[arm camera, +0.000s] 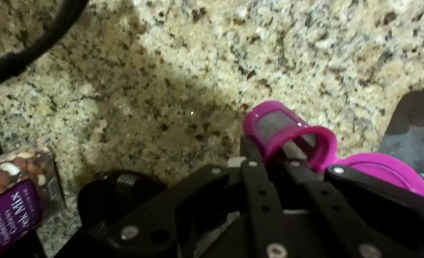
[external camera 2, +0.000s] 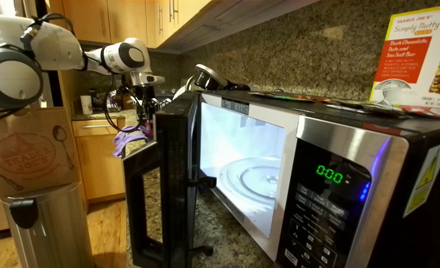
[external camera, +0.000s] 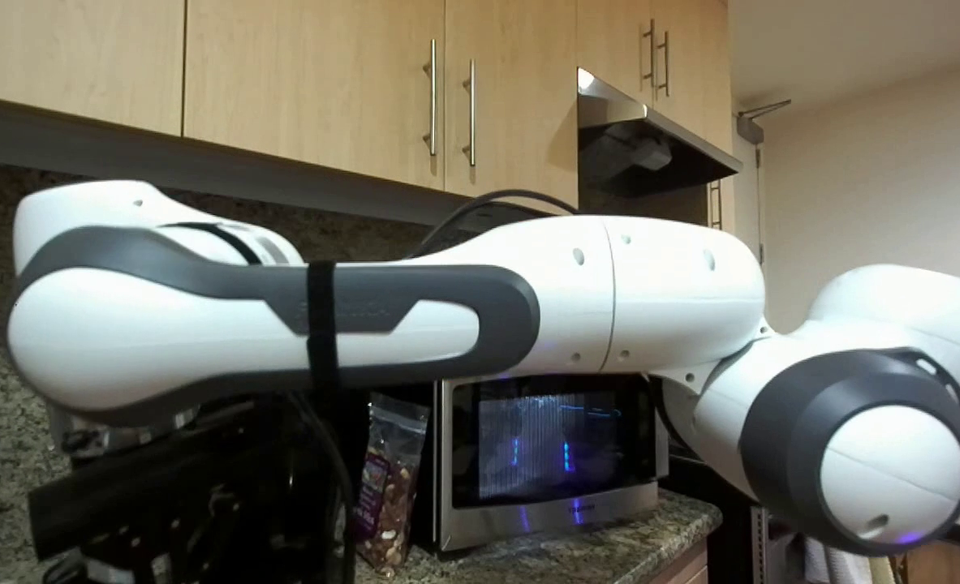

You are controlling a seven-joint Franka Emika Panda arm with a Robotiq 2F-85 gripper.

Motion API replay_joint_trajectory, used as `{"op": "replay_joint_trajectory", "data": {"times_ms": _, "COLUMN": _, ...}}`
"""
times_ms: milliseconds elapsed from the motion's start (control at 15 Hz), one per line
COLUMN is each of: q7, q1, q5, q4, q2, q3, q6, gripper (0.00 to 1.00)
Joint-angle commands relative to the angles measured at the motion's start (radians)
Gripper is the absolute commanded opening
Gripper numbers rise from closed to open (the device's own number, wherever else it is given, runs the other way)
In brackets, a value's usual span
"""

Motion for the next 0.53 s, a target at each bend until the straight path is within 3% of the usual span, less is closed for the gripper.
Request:
{"op": "replay_joint_trajectory", "data": {"times_ms": 0, "q7": -0.005, "q1": -0.01, "q5": 0.04, "q4": 0.04, "q2": 0.093, "q3": 0.041, "q6": 0.052, "gripper": 0.02}}
{"op": "replay_joint_trajectory", "data": {"times_ms": 467, "q7": 0.013, "q1": -0.05, "q5": 0.098, "q4": 0.007, "q2": 0.188, "q3": 0.075, "q6": 0.468, "gripper": 0.02}}
